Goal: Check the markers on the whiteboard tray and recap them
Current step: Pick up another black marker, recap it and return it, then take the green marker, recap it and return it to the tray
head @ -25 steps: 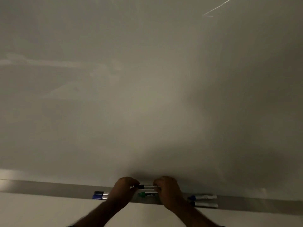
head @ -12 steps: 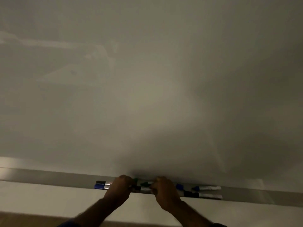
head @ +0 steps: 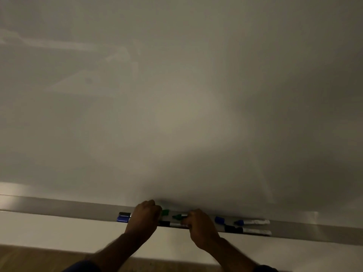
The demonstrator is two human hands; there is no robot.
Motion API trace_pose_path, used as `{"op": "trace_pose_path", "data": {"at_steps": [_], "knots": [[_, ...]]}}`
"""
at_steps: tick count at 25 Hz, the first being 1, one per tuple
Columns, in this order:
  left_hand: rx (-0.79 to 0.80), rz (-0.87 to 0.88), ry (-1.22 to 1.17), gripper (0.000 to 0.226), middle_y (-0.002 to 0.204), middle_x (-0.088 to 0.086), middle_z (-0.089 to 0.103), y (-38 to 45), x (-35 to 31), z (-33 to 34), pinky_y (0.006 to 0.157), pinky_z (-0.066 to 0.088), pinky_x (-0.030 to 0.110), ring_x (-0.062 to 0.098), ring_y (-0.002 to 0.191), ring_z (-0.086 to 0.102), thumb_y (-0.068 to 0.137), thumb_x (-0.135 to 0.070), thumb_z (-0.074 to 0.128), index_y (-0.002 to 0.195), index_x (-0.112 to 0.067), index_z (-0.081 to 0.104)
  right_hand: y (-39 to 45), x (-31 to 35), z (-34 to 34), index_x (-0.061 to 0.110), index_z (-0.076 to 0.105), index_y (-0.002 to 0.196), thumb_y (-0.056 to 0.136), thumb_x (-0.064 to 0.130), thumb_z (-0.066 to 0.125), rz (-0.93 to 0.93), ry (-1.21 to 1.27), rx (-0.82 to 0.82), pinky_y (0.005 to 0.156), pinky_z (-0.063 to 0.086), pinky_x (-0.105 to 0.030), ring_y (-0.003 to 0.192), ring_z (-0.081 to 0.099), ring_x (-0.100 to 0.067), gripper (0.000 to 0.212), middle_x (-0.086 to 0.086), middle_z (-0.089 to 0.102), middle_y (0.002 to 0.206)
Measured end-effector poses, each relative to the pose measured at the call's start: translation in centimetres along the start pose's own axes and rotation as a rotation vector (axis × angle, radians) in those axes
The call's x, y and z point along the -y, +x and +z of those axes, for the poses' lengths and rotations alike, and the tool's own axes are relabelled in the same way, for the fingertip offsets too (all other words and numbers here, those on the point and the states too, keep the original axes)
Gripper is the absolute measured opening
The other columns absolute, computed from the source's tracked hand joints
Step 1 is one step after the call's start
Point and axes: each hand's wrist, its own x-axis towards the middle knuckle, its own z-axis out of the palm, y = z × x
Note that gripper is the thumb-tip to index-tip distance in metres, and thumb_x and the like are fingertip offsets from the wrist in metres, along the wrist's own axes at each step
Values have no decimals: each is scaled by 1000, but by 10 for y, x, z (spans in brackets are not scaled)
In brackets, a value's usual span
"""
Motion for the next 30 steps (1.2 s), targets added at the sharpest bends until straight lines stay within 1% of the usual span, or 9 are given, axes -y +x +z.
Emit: {"op": "trace_pose_path", "data": {"at_steps": [3,7,11,17,20,23,25,28,30], "knots": [[48,2,37,18,95,-1,67,9,-9,-1,75,42,25,15,86,60,90,-25,51,102,-23,64,0,0,-1,20,67,113,91,10,51,-17,-20,-21,81,43,-29,102,54,-28,28,-10,65,106],[137,7,155,15,93,0,69,13,-15,2,69,37,27,19,83,63,88,-25,49,96,-24,61,0,-8,-10,20,64,115,88,9,51,63,-69,-66,85,47,-32,97,60,-27,32,-8,69,106],[182,-46,183,15,91,-1,70,12,-18,6,69,41,27,18,81,65,89,-25,50,95,-24,64,-4,-14,-18,17,67,96,88,13,51,215,-211,61,80,49,-33,92,64,-28,18,-9,71,100],[168,-104,104,13,95,1,70,15,-20,3,73,46,28,20,85,65,88,-27,54,91,-21,65,-3,-23,-17,17,68,101,88,15,53,265,-230,106,82,51,-35,95,65,-27,20,-9,71,105],[115,-48,91,13,94,1,70,15,-21,0,71,44,28,20,84,64,86,-25,52,91,-21,64,-4,-24,-20,19,68,99,88,21,54,240,-192,61,81,51,-33,94,65,-27,18,-8,71,102],[40,39,67,15,96,-2,70,10,-19,-5,76,44,26,16,84,63,88,-26,52,99,-24,62,-7,-26,-25,18,68,93,88,24,50,195,-147,-5,75,48,-30,89,64,-26,18,-7,71,96],[-59,95,7,14,90,-4,72,6,-22,-17,74,45,24,12,77,64,88,-26,60,102,-24,63,-7,-26,-32,20,66,92,88,26,50,169,-121,-43,73,47,-31,88,63,-25,18,-5,70,94],[-296,216,-78,17,72,-7,70,3,-30,-42,64,40,18,6,60,61,78,-24,74,93,-22,66,-9,-22,-47,21,64,95,88,28,51,88,-91,-122,74,48,-33,88,62,-24,17,-3,69,95],[-426,281,-70,14,70,-6,66,4,-36,-63,63,35,18,7,60,57,84,-31,62,93,-20,65,-12,-14,-65,21,64,96,90,30,53,-13,-94,-211,68,47,-32,83,63,-26,15,-4,67,91]]}}
